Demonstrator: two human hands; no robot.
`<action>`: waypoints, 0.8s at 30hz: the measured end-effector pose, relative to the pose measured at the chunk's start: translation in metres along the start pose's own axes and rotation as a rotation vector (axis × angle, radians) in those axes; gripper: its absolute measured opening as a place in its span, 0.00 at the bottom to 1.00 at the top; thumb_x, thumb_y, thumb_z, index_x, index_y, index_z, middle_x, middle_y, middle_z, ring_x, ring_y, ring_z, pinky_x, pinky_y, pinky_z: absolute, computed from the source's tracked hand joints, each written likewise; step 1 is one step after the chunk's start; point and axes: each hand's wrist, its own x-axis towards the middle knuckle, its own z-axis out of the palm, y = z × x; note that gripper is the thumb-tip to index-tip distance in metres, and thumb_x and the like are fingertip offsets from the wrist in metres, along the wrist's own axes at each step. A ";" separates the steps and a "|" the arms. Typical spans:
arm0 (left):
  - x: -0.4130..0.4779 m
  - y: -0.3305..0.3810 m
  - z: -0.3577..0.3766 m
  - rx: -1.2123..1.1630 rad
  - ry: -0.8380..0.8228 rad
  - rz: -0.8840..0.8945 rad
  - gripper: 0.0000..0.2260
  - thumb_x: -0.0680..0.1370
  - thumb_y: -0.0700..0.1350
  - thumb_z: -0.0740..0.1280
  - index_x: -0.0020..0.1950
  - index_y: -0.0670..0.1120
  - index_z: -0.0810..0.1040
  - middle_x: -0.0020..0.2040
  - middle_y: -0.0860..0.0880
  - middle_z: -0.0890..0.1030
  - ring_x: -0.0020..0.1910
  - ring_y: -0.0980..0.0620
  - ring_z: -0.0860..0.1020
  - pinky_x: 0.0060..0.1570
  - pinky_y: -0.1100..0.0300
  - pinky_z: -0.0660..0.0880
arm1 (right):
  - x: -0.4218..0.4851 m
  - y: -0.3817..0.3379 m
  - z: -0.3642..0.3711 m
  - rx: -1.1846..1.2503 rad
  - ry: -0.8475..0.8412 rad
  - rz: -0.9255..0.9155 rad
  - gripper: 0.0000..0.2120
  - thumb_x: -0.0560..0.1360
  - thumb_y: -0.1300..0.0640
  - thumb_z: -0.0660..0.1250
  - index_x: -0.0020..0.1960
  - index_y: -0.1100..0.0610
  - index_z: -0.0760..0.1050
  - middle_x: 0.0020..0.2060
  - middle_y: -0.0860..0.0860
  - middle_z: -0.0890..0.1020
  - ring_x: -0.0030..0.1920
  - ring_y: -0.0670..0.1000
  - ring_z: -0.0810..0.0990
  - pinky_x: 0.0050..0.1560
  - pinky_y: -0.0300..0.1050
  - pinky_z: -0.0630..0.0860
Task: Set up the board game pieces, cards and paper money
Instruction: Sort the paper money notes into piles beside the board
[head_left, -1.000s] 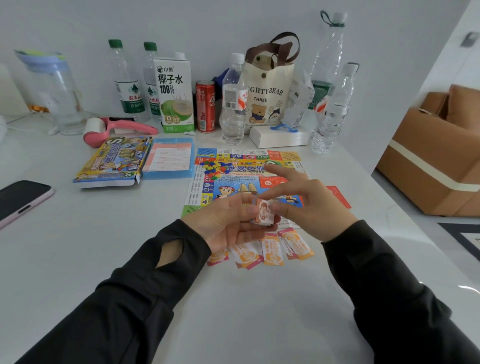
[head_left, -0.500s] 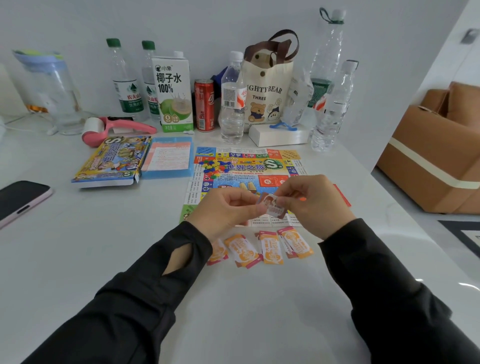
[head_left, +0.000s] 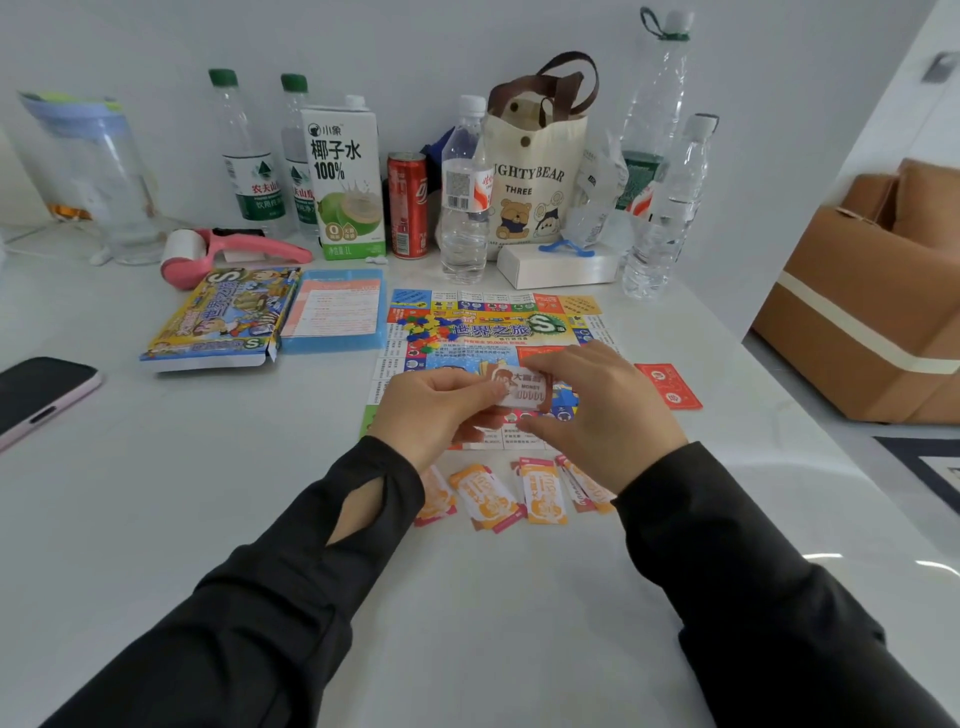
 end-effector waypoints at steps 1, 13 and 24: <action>0.000 0.000 0.001 -0.008 -0.009 -0.010 0.03 0.73 0.43 0.71 0.38 0.47 0.82 0.33 0.49 0.84 0.30 0.55 0.81 0.37 0.61 0.78 | 0.000 0.001 0.001 -0.015 0.022 -0.013 0.21 0.67 0.54 0.75 0.57 0.59 0.78 0.48 0.53 0.83 0.50 0.55 0.78 0.51 0.48 0.73; -0.006 -0.001 0.008 0.173 0.097 0.270 0.12 0.73 0.39 0.70 0.54 0.49 0.80 0.33 0.54 0.82 0.27 0.61 0.78 0.29 0.72 0.73 | 0.001 -0.002 0.000 -0.002 -0.004 0.039 0.20 0.71 0.51 0.71 0.61 0.56 0.77 0.51 0.51 0.81 0.54 0.51 0.76 0.55 0.43 0.70; -0.008 0.002 0.003 0.699 0.057 0.535 0.11 0.73 0.42 0.71 0.54 0.50 0.80 0.39 0.53 0.82 0.37 0.57 0.78 0.44 0.67 0.74 | 0.003 -0.005 -0.010 0.254 -0.111 0.232 0.05 0.73 0.60 0.68 0.46 0.56 0.83 0.37 0.48 0.82 0.35 0.42 0.75 0.35 0.25 0.68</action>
